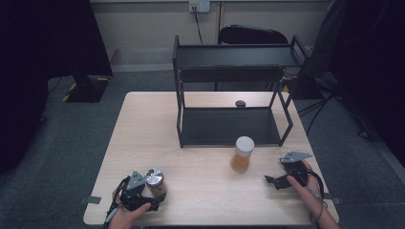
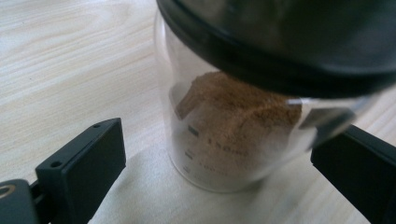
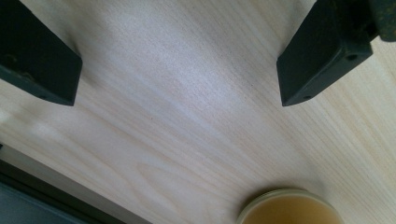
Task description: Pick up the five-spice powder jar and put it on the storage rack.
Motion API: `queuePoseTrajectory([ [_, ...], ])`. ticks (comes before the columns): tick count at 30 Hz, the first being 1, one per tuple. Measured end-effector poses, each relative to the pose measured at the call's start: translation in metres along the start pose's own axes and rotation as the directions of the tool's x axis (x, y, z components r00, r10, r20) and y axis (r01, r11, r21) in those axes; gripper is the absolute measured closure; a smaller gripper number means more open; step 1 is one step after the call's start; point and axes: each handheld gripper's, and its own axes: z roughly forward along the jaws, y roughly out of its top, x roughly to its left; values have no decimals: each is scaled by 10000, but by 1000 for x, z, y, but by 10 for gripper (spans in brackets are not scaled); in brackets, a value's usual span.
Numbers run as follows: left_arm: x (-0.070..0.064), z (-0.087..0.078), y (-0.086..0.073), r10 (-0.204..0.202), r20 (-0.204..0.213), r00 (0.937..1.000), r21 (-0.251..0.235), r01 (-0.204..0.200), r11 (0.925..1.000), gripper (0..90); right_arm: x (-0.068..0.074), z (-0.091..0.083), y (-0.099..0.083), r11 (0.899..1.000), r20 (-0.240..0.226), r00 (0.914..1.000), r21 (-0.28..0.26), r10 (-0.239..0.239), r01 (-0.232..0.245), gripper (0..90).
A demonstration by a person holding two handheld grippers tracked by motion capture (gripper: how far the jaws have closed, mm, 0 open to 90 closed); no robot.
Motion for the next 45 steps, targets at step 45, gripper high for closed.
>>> queuePoseTrajectory([
  [45,-18,38,64,393,218,9990,199,-397,9990,308,0,0,0,10000,18,10000,0,14,-14,0],
])
